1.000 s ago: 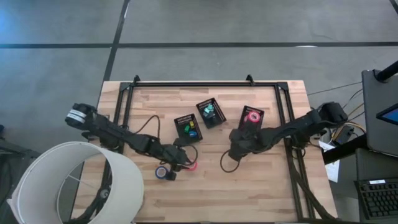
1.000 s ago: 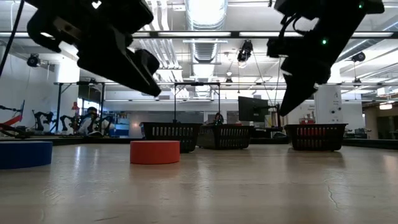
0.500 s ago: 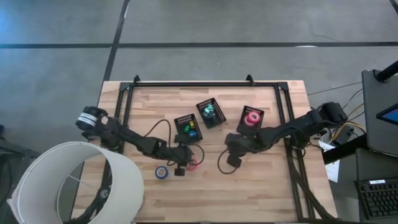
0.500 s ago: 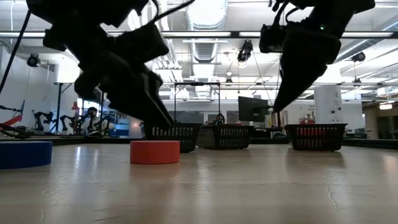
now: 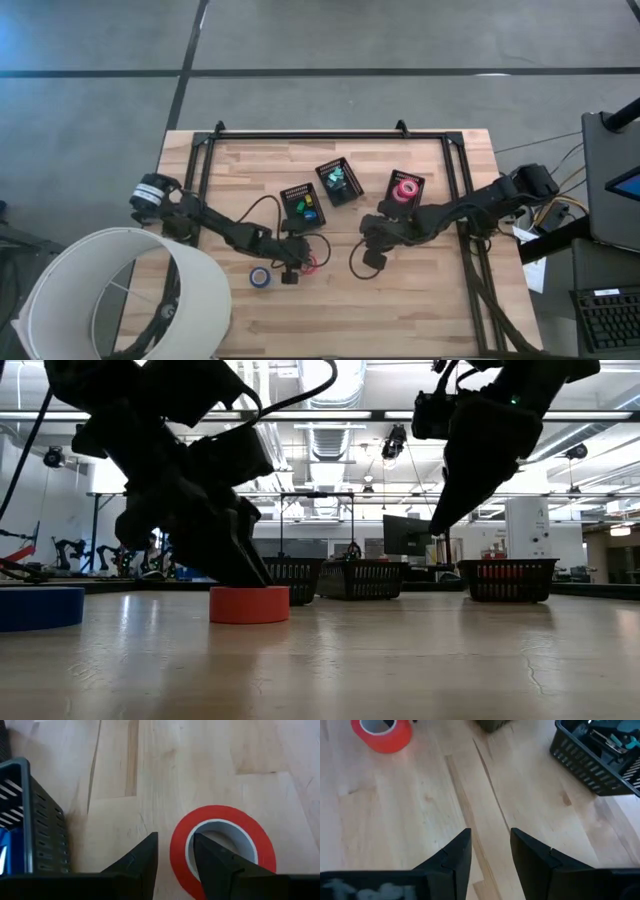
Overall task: Pick and place Stapler, Stapler remover, tape
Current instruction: Put the orange tape into the right black basket
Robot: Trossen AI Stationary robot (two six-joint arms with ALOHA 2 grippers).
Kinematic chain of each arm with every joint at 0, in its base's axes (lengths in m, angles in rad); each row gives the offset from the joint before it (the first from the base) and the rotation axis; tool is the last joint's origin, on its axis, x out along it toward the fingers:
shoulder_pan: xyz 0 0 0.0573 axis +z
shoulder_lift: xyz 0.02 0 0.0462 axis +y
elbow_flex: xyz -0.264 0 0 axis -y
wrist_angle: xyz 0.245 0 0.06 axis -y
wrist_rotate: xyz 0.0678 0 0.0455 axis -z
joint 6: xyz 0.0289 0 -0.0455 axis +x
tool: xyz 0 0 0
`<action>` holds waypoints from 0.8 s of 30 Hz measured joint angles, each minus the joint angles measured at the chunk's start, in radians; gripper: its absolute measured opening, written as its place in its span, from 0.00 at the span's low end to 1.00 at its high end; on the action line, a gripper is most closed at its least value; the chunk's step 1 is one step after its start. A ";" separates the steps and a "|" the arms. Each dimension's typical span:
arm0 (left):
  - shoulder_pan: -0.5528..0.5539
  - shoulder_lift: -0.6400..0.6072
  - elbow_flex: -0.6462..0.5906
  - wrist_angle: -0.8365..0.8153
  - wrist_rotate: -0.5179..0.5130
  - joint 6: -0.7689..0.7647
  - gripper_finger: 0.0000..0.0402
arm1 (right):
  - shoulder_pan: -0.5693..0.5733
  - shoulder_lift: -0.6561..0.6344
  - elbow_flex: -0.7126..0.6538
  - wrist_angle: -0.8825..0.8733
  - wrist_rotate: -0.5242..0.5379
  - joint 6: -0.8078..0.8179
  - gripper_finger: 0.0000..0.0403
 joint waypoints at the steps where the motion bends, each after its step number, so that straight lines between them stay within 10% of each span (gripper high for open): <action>1: 0.000 0.003 0.001 0.001 0.000 0.000 0.32 | 0.000 0.000 0.000 0.008 0.000 0.000 0.33; 14: 0.000 0.007 0.003 0.008 0.008 0.078 0.08 | 0.000 0.000 0.000 0.114 0.001 -0.006 0.31; 24: 0.001 -0.009 0.072 0.014 -0.136 0.095 0.15 | -0.001 -0.004 0.000 0.276 0.000 -0.047 0.34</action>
